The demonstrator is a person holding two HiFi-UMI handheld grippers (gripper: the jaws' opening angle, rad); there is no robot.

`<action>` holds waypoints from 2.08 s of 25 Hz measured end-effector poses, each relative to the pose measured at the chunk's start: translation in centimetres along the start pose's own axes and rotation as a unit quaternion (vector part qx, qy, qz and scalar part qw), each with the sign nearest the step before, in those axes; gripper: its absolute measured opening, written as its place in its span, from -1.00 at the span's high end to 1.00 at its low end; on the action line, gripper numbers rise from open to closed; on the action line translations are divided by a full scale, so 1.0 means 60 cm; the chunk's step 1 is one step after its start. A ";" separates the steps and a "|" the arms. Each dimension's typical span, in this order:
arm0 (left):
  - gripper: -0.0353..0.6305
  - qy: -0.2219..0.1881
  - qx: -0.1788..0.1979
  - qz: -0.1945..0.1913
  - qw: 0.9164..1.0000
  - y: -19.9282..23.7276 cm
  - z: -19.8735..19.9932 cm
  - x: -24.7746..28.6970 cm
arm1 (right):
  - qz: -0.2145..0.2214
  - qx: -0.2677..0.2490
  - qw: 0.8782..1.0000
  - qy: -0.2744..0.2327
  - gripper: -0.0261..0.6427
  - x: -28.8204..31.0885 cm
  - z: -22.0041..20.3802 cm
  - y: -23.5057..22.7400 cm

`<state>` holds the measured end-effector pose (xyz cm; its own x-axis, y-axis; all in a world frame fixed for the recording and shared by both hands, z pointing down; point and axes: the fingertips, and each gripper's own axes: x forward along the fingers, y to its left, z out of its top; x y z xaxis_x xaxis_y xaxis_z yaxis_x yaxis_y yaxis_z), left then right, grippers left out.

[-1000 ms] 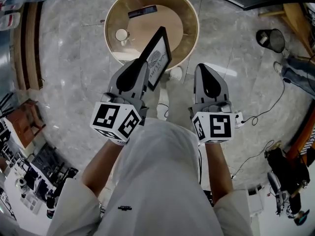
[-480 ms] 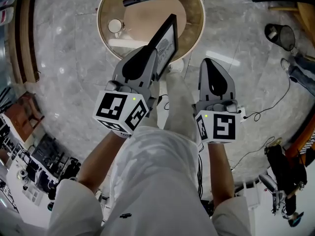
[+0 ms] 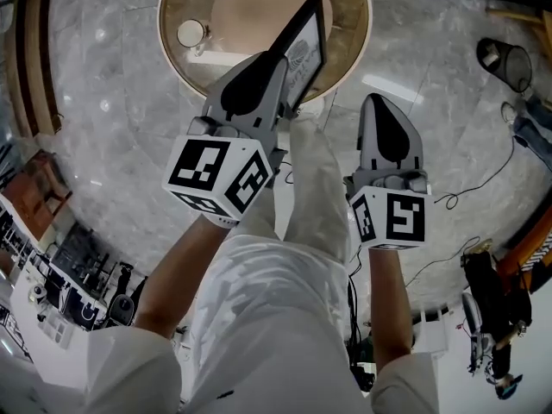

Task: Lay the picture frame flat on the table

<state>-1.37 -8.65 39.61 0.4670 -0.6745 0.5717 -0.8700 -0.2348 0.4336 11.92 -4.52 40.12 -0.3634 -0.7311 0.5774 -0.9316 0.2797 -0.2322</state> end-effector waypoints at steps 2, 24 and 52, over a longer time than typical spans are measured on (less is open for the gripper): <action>0.70 0.000 -0.005 0.002 1.000 0.008 -0.010 0.015 | -0.002 0.001 1.000 0.004 0.90 0.011 -0.012 -0.004; 0.70 -0.013 -0.059 -0.001 0.998 0.082 -0.070 0.155 | -0.026 0.006 0.999 0.044 0.90 0.116 -0.117 -0.021; 0.70 -0.038 -0.100 -0.040 0.994 0.116 -0.147 0.248 | -0.044 0.018 0.997 0.053 0.90 0.157 -0.194 -0.041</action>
<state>0.91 -14.15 57.32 0.5131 -0.7119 0.4795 -0.7788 -0.1513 0.6087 10.67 -4.87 55.26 -0.2803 -0.6820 0.6755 -0.9599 0.1927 -0.2038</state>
